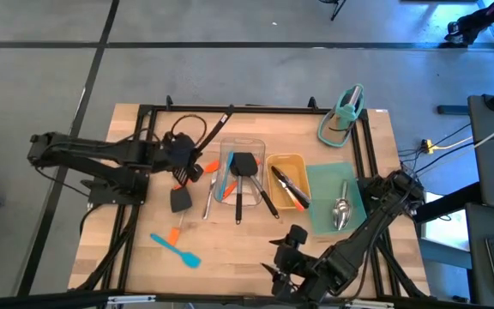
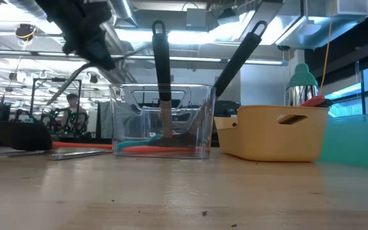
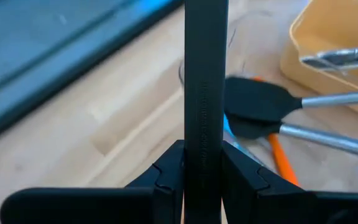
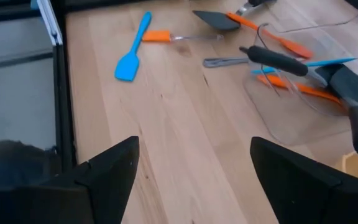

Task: Pick & Place Kitchen Items
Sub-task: Put the black spatula into the transparent bin

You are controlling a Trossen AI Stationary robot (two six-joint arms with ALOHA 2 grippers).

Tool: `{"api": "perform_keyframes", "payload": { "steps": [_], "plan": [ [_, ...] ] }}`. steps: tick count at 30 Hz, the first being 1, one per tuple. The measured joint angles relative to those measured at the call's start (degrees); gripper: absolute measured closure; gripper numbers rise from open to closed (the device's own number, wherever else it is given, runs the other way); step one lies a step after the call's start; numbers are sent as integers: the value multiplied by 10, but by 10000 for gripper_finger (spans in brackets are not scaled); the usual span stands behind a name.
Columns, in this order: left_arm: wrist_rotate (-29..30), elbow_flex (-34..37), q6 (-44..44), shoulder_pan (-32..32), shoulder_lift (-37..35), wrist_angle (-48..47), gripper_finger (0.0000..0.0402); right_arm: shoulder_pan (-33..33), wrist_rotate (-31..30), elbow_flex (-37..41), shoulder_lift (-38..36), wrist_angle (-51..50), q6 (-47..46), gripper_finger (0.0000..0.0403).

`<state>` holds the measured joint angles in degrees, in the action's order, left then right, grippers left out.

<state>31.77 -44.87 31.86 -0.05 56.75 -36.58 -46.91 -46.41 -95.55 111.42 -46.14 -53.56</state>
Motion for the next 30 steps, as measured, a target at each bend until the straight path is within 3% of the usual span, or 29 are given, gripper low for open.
{"api": "perform_keyframes", "payload": {
  "steps": [12, 15, 19, 22, 24, 26, 30],
  "plan": [
    [372, -2, -19, -209, 69, 113, 336, 53, -3, 0, 0, 146, 77, 92],
    [463, -2, -31, -251, 106, 158, 336, 62, -83, -1, 0, 185, 89, 92],
    [562, -2, -53, -296, 159, 224, 336, 65, -258, -5, 0, 237, 131, 92],
    [582, -2, -73, -322, 195, 276, 336, 67, -384, -5, 0, 313, 227, 92],
    [582, -2, -91, -331, 214, 312, 336, 76, -422, -6, 0, 366, 303, 92],
    [584, -2, -113, -338, 234, 354, 336, 91, -408, -6, -3, 413, 373, 92],
    [583, -2, -176, -346, 252, 430, 336, 127, -301, -6, -7, 512, 469, 92]
  ]
}}
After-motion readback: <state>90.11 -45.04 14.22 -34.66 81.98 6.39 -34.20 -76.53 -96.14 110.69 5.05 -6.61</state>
